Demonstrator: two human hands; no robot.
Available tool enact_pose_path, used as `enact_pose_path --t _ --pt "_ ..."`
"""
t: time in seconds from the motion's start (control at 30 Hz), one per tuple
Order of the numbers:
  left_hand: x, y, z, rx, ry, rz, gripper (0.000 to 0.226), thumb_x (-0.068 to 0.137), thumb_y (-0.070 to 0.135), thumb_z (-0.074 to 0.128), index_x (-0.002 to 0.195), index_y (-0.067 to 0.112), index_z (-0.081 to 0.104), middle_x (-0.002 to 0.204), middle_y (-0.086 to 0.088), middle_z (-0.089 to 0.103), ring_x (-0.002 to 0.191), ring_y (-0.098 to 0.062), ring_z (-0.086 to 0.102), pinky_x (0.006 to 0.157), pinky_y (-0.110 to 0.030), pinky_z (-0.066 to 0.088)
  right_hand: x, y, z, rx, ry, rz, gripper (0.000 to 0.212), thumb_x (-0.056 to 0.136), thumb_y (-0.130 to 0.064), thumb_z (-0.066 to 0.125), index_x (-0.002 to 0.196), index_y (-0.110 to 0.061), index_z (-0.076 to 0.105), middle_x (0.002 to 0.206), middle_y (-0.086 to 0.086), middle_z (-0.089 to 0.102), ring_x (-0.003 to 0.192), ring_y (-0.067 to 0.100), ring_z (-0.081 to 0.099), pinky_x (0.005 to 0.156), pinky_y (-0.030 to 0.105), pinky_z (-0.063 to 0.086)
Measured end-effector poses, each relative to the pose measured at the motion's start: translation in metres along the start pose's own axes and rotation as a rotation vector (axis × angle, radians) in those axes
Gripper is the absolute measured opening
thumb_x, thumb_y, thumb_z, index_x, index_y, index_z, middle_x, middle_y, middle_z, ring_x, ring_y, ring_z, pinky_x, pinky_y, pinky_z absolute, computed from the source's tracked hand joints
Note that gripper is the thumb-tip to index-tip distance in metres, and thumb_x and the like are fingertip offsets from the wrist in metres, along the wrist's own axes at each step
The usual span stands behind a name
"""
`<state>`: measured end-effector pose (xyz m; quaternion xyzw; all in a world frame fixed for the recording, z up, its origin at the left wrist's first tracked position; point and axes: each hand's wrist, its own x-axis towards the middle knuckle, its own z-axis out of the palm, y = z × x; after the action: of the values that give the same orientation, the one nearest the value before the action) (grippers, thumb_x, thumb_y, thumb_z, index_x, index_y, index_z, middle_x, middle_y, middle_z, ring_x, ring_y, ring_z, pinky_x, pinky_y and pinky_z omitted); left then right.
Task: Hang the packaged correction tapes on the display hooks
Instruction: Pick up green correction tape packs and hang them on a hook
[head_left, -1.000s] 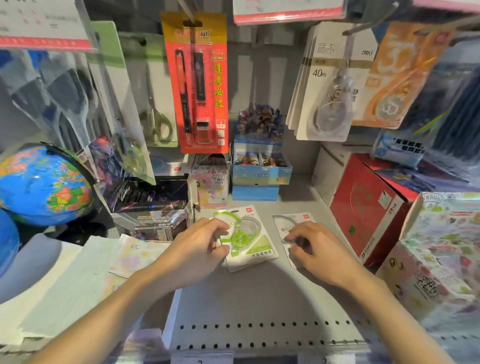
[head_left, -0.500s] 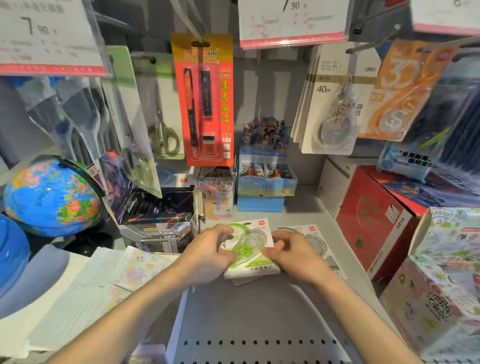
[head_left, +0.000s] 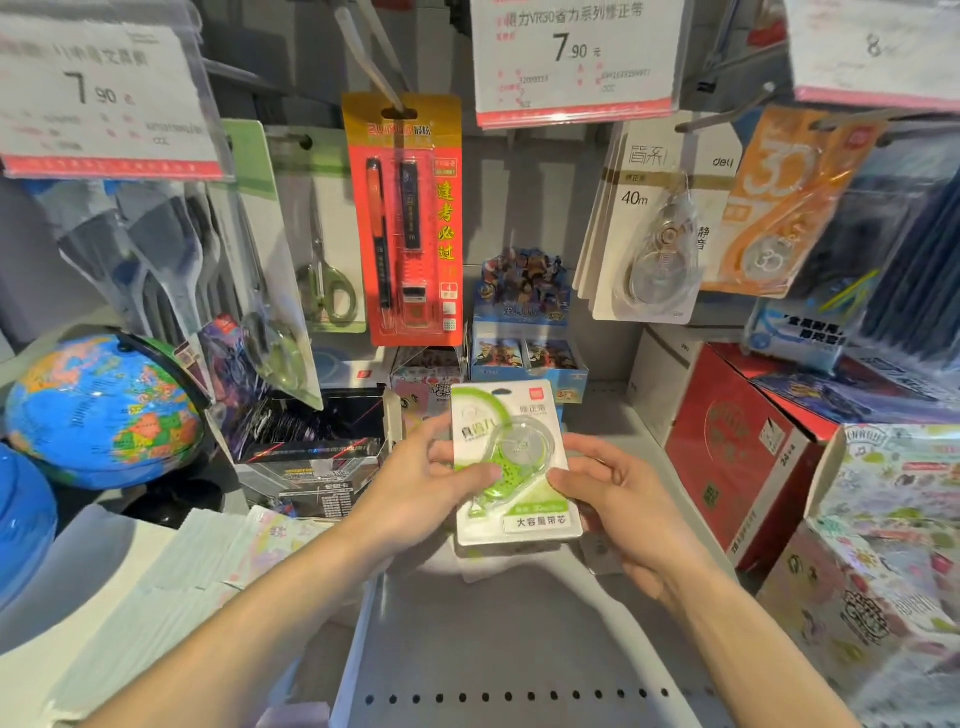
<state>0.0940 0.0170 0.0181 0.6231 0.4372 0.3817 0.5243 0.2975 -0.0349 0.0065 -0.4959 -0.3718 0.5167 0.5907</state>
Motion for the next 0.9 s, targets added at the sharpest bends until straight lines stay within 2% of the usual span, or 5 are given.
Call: enact_pose_path --t 0.3,0.5,0.57,0.7,0.9 --pt "-0.019 0.013 -0.039 -0.122 0.058 0.162 0.07 0.085 0.004 0.077 0.129 0.049 0.046 0.104 -0.001 0.082 0.09 -0.021 0.08 0.066 -0.026 0.062 0.012 -0.014 0.021 -0.305 -0.115 -0.162 0.03 0.096 -0.007 0.069 0.125 -0.016 0.07 0.096 0.02 0.078 0.08 0.019 0.078 0.068 0.033 0.064" --pt "-0.036 0.002 -0.073 -0.011 0.11 0.171 0.079 0.089 0.0 0.073 0.148 0.04 0.039 0.106 0.002 0.082 0.09 -0.021 0.08 0.075 -0.023 0.062 0.035 0.021 0.016 -1.186 0.009 -0.152 0.023 0.095 -0.048 0.065 0.106 -0.028 0.07 0.089 -0.005 0.067 0.09 0.02 0.065 0.084 0.034 0.052" --pt "-0.04 -0.002 -0.077 0.014 0.113 0.172 0.079 0.09 -0.005 0.071 0.148 0.036 0.038 0.102 0.003 0.083 0.088 -0.015 0.08 0.074 -0.02 0.06 0.038 0.039 0.025 -1.376 0.0 -0.121 0.04 0.092 -0.063 0.059 0.097 -0.023 0.066 0.099 0.002 0.061 0.099 0.026 0.06 0.083 0.035 0.046" --pt "-0.043 -0.009 -0.08 0.006 0.139 0.144 0.077 0.089 -0.01 0.07 0.148 0.029 0.041 0.099 0.005 0.083 0.085 -0.01 0.079 0.07 -0.016 0.058 0.041 0.056 0.041 -1.511 0.023 -0.006 0.092 0.077 -0.09 0.044 0.12 -0.012 0.067 0.124 0.011 0.056 0.124 0.033 0.05 0.101 0.045 0.044" --pt "-0.044 -0.014 -0.085 -0.004 0.147 0.123 0.08 0.089 -0.008 0.071 0.154 0.024 0.038 0.103 0.005 0.082 0.089 -0.013 0.079 0.075 -0.02 0.06 0.042 0.063 0.06 -1.57 0.037 0.0 0.11 0.064 -0.099 0.039 0.124 -0.011 0.065 0.133 0.01 0.049 0.133 0.033 0.04 0.108 0.053 0.035"
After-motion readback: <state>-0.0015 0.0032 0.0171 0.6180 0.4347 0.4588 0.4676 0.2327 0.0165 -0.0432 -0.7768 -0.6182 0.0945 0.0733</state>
